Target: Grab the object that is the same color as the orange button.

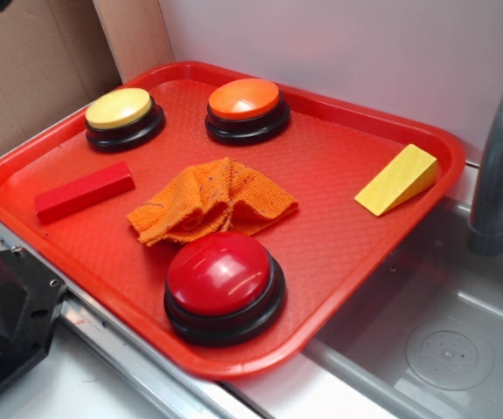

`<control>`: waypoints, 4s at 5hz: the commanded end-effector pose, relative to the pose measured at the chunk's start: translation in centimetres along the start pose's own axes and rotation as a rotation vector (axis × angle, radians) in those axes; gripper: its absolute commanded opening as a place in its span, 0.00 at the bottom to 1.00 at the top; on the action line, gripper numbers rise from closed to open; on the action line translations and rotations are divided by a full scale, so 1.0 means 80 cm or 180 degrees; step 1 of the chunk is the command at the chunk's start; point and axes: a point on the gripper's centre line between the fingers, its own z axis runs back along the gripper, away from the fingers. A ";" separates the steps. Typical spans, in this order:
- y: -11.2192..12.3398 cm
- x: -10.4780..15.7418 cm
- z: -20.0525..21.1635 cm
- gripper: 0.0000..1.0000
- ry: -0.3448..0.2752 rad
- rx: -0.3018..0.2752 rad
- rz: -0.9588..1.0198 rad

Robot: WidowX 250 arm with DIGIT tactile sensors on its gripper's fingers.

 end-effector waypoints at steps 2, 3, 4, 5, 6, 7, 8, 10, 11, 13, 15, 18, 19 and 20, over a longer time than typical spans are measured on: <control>-0.031 0.037 -0.030 1.00 -0.0011 -0.0107 0.0808; -0.028 0.052 -0.061 1.00 -0.0004 -0.0125 0.1507; -0.027 0.061 -0.105 1.00 0.0079 -0.0127 0.1815; -0.030 0.062 -0.154 1.00 0.0228 -0.0032 0.1869; -0.036 0.069 -0.187 1.00 0.0320 -0.0012 0.1721; -0.038 0.089 -0.216 1.00 0.0224 -0.0082 0.1531; -0.046 0.113 -0.238 1.00 0.0016 -0.0236 0.1201; -0.053 0.115 -0.288 1.00 0.0263 -0.0585 0.1073; -0.052 0.099 -0.302 0.11 0.0356 -0.0479 0.1341; -0.042 0.103 -0.279 0.00 0.0337 -0.0327 0.1106; -0.031 0.120 -0.210 0.00 0.0128 0.0010 0.0657; -0.035 0.140 -0.087 0.00 0.0321 -0.0026 -0.0584; -0.033 0.123 -0.041 0.00 0.0183 0.0127 -0.0667; -0.028 0.112 -0.021 0.00 0.0225 0.0062 -0.0772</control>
